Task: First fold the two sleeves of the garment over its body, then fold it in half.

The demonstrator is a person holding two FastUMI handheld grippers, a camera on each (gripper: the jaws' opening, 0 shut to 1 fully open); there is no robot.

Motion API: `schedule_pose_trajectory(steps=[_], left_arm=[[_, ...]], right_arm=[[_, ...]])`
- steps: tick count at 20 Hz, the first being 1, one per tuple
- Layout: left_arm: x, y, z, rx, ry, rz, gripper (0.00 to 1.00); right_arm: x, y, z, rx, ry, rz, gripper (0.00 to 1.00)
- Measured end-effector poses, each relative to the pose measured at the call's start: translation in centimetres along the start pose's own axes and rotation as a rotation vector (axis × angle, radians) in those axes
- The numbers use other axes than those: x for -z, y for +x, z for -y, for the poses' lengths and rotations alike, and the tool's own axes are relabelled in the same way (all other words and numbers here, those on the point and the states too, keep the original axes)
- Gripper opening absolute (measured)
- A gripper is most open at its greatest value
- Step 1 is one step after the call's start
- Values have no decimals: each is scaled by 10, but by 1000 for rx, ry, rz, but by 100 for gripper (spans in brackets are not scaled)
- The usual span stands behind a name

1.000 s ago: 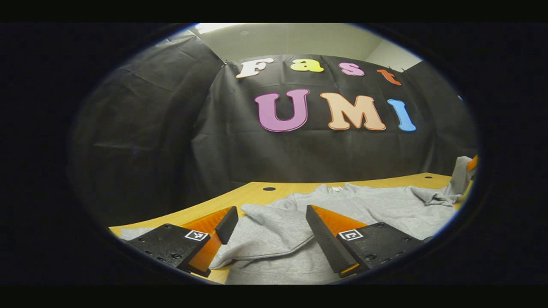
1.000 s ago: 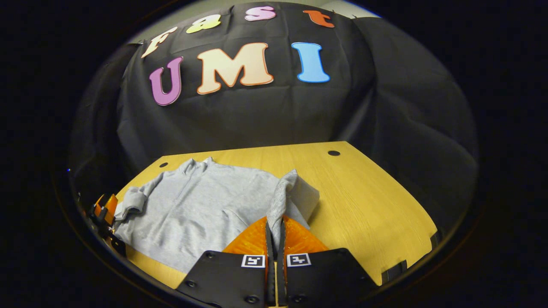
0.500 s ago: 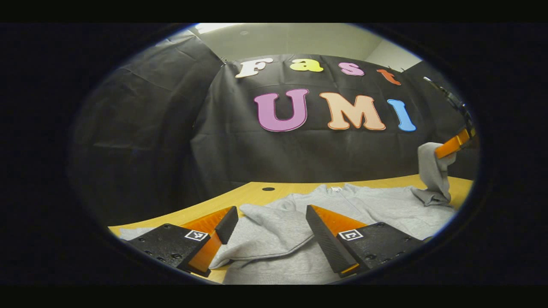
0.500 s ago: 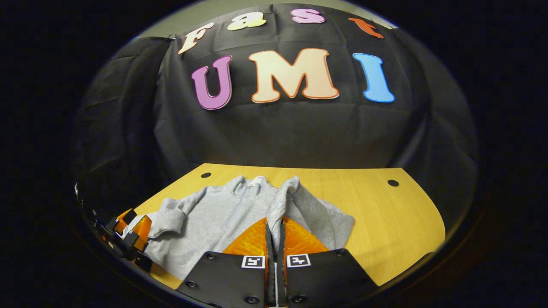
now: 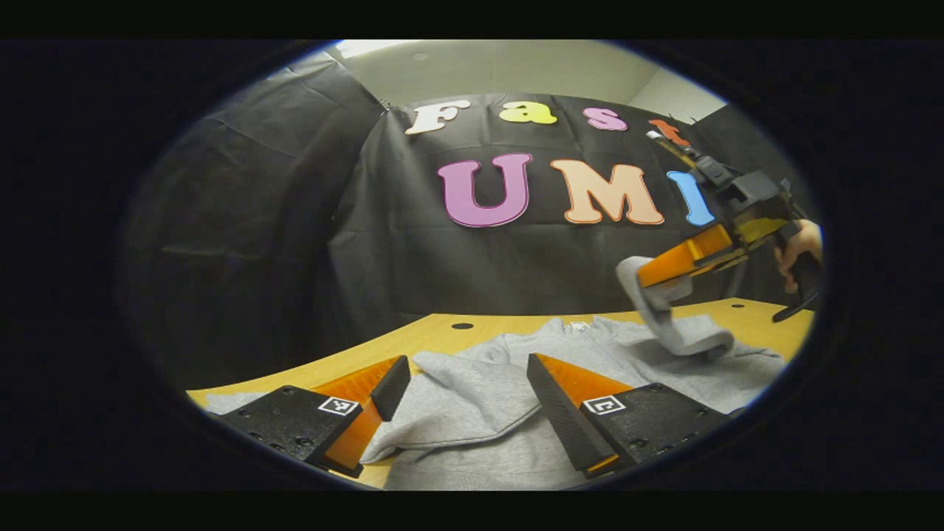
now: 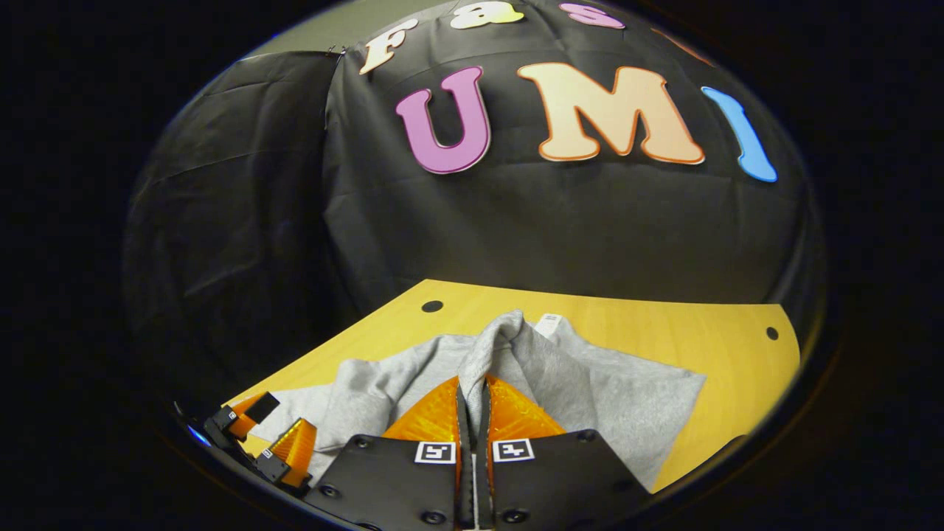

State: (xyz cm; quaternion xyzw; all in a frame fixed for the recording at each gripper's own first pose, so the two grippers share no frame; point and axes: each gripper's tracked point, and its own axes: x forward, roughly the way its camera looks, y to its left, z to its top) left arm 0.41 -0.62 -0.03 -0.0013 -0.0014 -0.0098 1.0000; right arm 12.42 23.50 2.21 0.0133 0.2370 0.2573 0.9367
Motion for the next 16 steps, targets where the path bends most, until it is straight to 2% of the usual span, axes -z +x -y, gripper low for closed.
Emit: schedule_pose_trajectory(steps=[2, 5, 12, 16], left_arm=[[0, -1, -1, 0, 0, 0, 95], [0, 0, 0, 0, 0, 0, 94], [0, -2, -1, 0, 0, -1, 93], [0, -2, -2, 0, 1, -1, 94]], right_arm=[[7, 25, -24, -48, 8, -19, 4], [18, 56, -47, -79, 8, -46, 4], [74, 114, -59, -73, 14, -134, 4], [82, 116, -67, -98, -13, -137, 6]])
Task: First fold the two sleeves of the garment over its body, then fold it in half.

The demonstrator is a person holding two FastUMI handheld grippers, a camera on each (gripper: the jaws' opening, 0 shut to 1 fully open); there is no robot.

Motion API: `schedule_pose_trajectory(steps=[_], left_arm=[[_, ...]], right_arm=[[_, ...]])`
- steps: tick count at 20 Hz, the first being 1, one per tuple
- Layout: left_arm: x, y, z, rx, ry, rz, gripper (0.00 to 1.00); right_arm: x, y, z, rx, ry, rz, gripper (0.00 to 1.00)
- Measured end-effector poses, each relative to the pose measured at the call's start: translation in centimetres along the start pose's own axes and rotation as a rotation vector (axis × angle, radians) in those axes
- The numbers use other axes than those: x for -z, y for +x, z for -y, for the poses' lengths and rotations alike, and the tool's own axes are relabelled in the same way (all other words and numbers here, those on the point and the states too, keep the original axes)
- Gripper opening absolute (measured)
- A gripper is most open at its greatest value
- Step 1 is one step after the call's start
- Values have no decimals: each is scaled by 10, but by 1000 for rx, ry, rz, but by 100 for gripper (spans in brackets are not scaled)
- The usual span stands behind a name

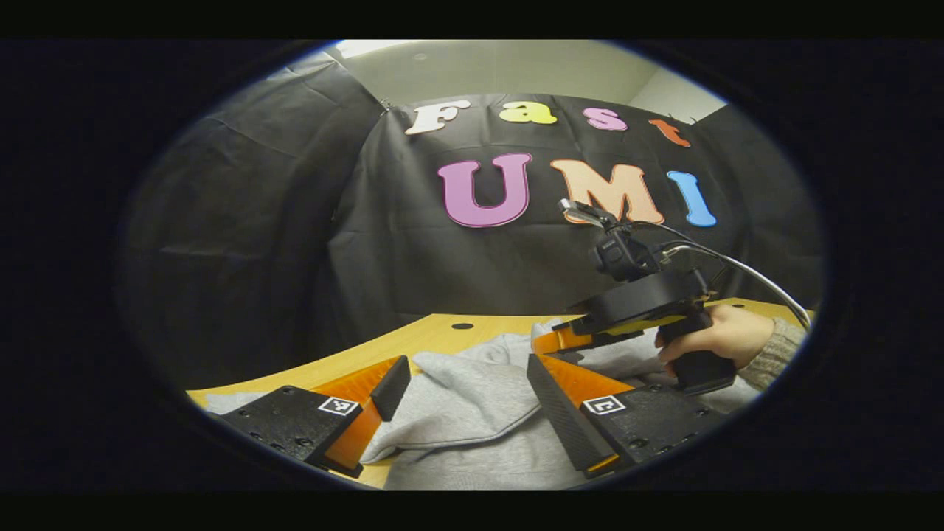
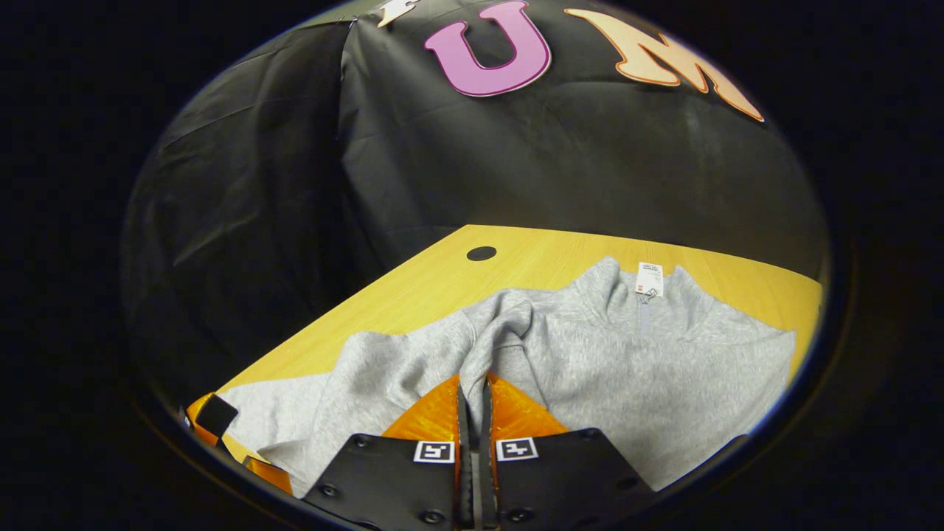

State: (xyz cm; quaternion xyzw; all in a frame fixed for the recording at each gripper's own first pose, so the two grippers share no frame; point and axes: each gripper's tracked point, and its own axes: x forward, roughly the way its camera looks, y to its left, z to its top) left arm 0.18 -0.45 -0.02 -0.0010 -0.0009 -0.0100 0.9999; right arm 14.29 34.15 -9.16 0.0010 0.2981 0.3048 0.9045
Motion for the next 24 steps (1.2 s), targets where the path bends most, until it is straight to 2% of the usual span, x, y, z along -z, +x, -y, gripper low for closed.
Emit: schedule_pose_trajectory(steps=[2, 4, 5, 6, 8, 9, 10, 12, 14, 18, 22, 24], left_arm=[[1, -1, -1, 0, 0, 0, 94], [-1, 0, 1, 0, 0, 0, 93], [-1, 1, 1, 0, 0, 0, 94], [-2, 2, 2, 0, 0, 0, 93], [1, -2, -1, 0, 0, 0, 94], [0, -1, 0, 0, 0, 0, 94], [1, -2, -1, 0, 0, 0, 94], [1, -2, -1, 0, 0, 0, 93], [0, -2, 3, 15, 0, 0, 94], [0, 0, 3, 21, 1, -1, 94], [1, 3, -2, 31, 4, -2, 93], [7, 6, -8, 40, 6, -47, 93]], right_arm=[[-6, -6, -17, -69, 47, 11, 21], [-13, -6, -28, -103, 67, 37, 55], [-18, -10, -27, -102, 53, 52, 80], [-22, -15, -28, -98, 27, 68, 95], [-32, -33, -23, -85, -26, 98, 97], [-37, -43, -21, -88, -31, 122, 94], [-43, -55, -16, -84, -34, 149, 98], [-43, -82, 2, -56, -42, 187, 98], [-37, -118, 30, 0, -58, 233, 98], [-16, -186, 91, 167, -95, 323, 98], [7, -247, 141, 280, -36, 406, 97], [17, -271, 163, 331, 1, 450, 97]])
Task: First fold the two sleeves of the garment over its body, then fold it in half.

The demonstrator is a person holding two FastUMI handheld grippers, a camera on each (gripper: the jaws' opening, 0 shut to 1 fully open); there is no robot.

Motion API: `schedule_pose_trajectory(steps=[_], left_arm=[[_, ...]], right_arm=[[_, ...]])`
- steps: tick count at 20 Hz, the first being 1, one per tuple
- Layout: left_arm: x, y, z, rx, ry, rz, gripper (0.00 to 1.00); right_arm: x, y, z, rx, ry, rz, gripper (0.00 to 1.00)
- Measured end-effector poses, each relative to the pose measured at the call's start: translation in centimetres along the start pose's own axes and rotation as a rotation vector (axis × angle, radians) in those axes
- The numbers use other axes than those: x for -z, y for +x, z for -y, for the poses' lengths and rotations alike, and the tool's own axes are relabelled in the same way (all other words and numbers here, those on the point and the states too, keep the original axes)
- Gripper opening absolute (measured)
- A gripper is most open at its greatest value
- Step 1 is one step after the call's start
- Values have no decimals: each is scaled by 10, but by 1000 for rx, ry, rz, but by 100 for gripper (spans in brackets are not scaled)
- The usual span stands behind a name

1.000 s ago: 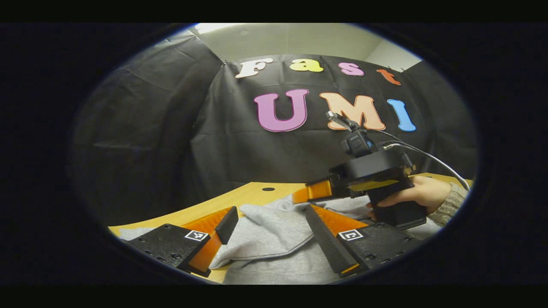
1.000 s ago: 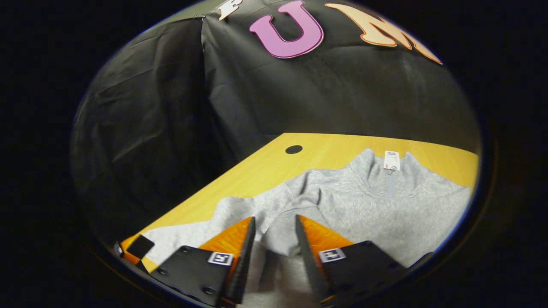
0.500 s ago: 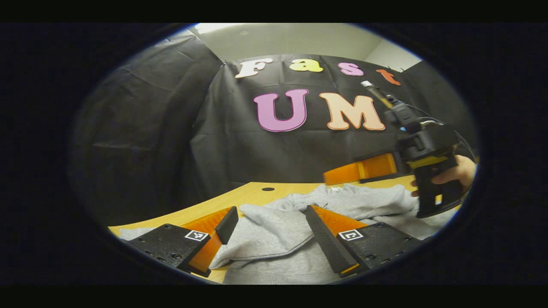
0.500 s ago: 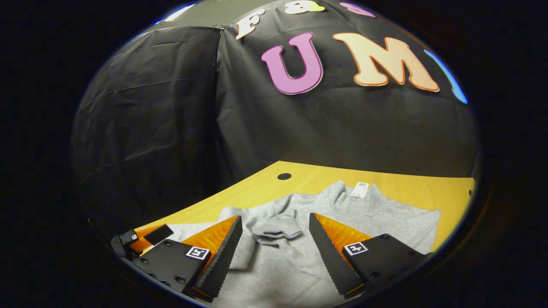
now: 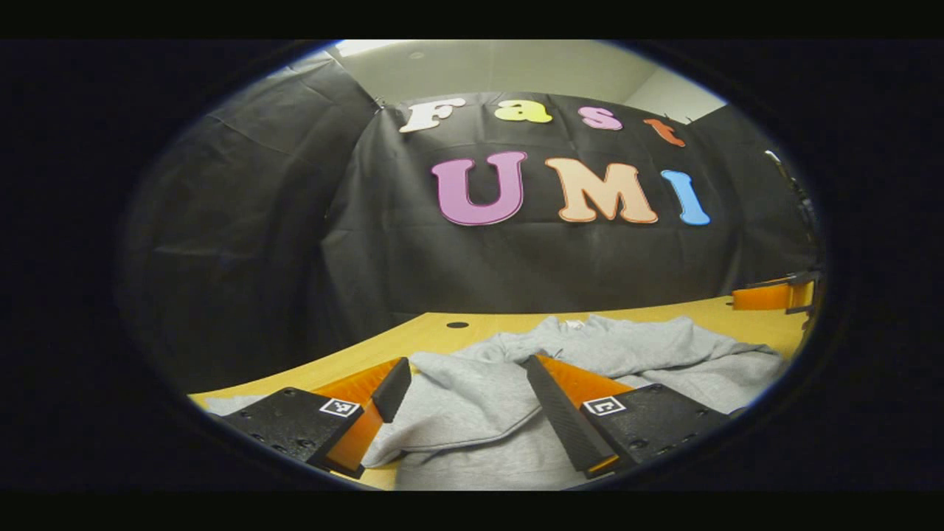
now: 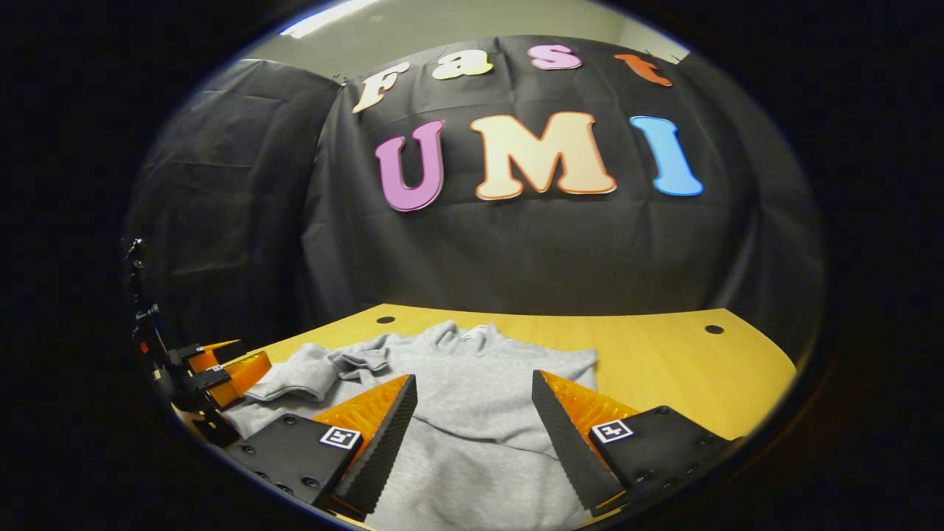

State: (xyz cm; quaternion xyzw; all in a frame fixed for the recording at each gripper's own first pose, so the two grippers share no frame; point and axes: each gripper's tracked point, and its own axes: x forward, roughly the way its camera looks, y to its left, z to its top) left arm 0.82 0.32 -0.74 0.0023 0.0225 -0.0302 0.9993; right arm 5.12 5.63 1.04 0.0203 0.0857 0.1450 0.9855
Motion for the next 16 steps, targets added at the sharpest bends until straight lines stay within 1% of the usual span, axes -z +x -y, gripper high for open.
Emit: schedule_pose_trajectory(steps=[2, 3, 4, 7, 9, 11, 13, 16], left_arm=[[7, -2, -21, -12, 7, -69, 92], [11, -8, -35, -18, 8, -103, 94], [13, -17, -55, -30, 13, -156, 91], [31, -43, -96, -50, 11, -320, 92], [47, -63, -118, -56, -22, -439, 92], [65, -80, -135, -75, -34, -534, 92], [75, -87, -147, -100, -19, -585, 92], [90, -94, -151, -108, -34, -642, 95]], right_arm=[[-1, -16, 23, 49, 34, 39, 97], [-3, -22, 33, 73, 40, 55, 97], [-3, -30, 44, 106, 36, 77, 97], [-4, -42, 62, 152, 18, 112, 97], [3, -41, 63, 152, 33, 89, 97], [7, -39, 64, 157, 21, 80, 97], [12, -37, 62, 156, 4, 68, 97], [12, -37, 59, 151, -2, 65, 97]])
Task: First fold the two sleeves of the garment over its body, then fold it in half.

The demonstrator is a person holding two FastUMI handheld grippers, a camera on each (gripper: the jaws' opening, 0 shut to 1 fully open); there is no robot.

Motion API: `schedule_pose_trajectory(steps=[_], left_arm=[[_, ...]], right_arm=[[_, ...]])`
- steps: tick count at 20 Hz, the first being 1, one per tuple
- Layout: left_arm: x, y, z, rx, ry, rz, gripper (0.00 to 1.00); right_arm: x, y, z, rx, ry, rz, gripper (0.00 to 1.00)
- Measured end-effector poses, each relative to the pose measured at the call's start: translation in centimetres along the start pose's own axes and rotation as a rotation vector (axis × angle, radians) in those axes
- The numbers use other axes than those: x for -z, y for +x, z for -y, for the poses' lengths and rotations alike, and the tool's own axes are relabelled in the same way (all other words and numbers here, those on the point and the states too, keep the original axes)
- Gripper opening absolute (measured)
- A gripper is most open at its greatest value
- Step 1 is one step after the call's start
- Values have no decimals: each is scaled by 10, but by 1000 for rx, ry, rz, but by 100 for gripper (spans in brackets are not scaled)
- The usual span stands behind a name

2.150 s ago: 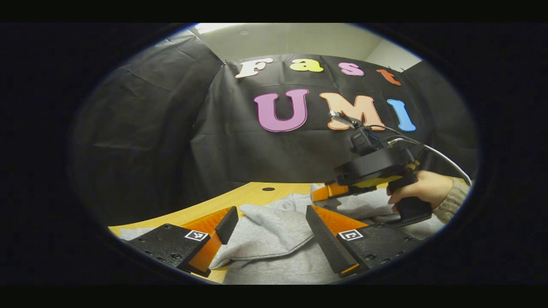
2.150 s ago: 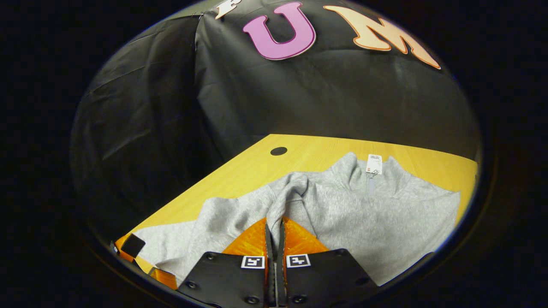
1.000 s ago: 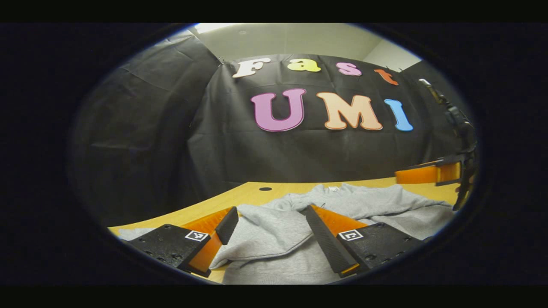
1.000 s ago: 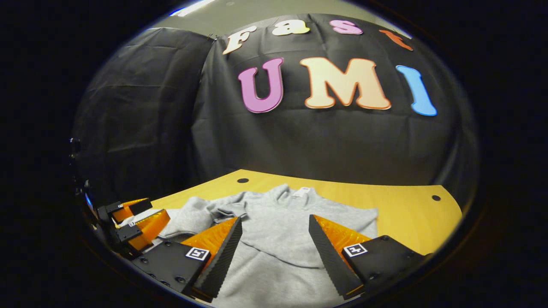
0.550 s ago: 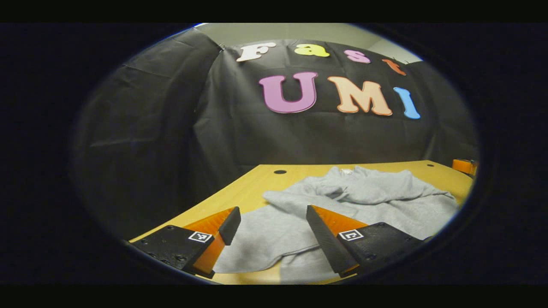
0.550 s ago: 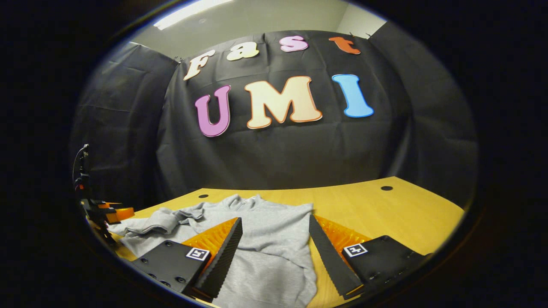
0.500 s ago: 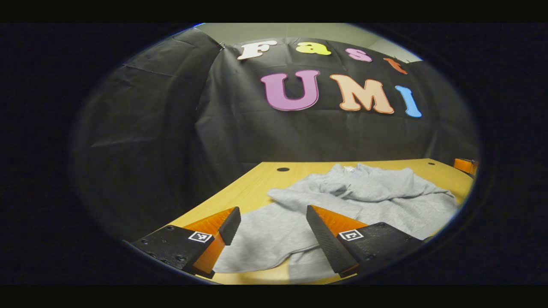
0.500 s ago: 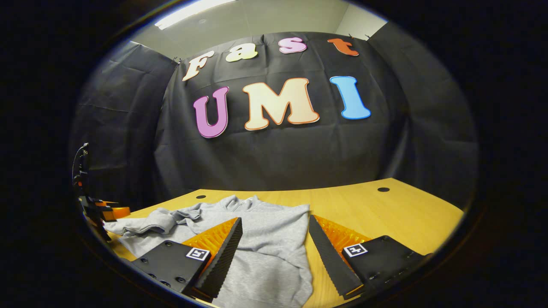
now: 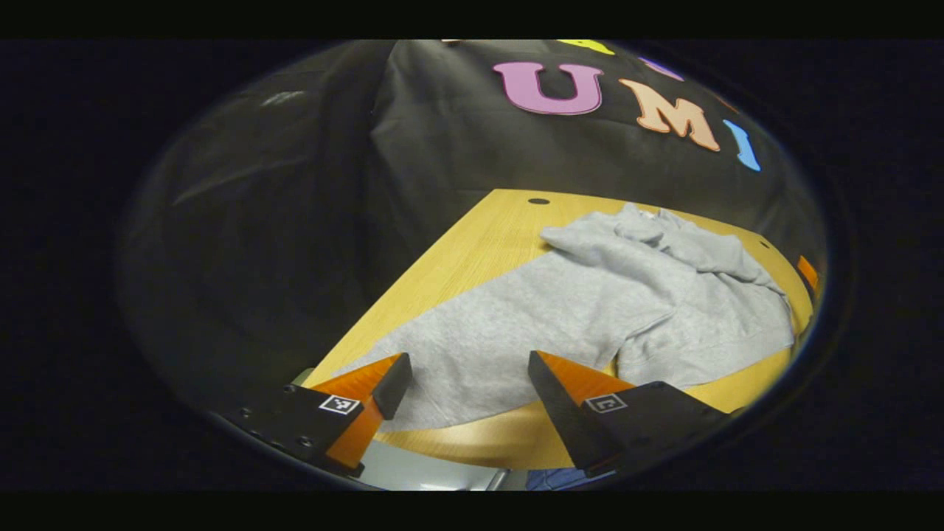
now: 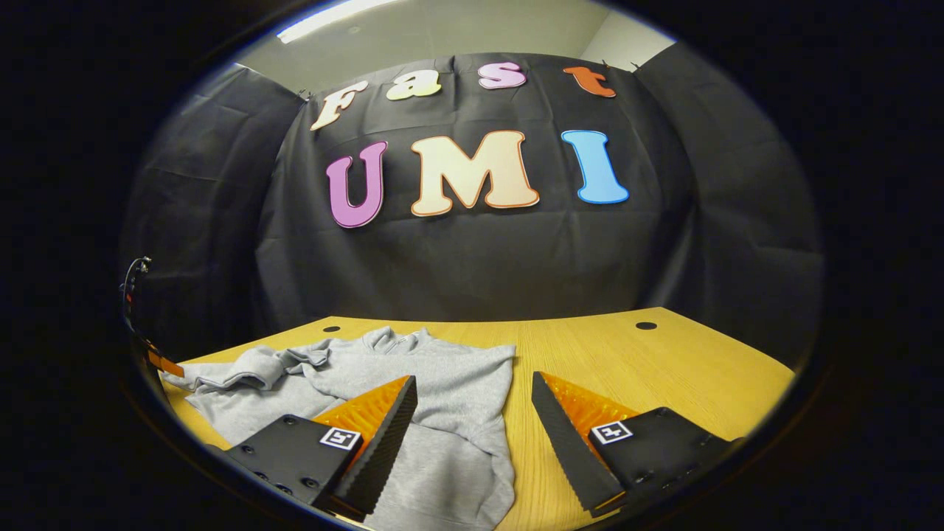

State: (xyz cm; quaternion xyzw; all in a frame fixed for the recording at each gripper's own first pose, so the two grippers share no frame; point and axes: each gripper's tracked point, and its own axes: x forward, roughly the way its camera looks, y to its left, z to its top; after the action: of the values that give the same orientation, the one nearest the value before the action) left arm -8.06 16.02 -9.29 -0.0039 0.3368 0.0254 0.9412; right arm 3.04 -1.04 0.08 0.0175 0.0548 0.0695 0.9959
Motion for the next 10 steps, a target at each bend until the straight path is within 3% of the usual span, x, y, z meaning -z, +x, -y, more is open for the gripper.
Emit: schedule_pose_trajectory(steps=[10], left_arm=[[14, 6, -7, -29, -9, -51, 92]], right_arm=[[-13, -5, 10, 1, 1, 7, 97]])
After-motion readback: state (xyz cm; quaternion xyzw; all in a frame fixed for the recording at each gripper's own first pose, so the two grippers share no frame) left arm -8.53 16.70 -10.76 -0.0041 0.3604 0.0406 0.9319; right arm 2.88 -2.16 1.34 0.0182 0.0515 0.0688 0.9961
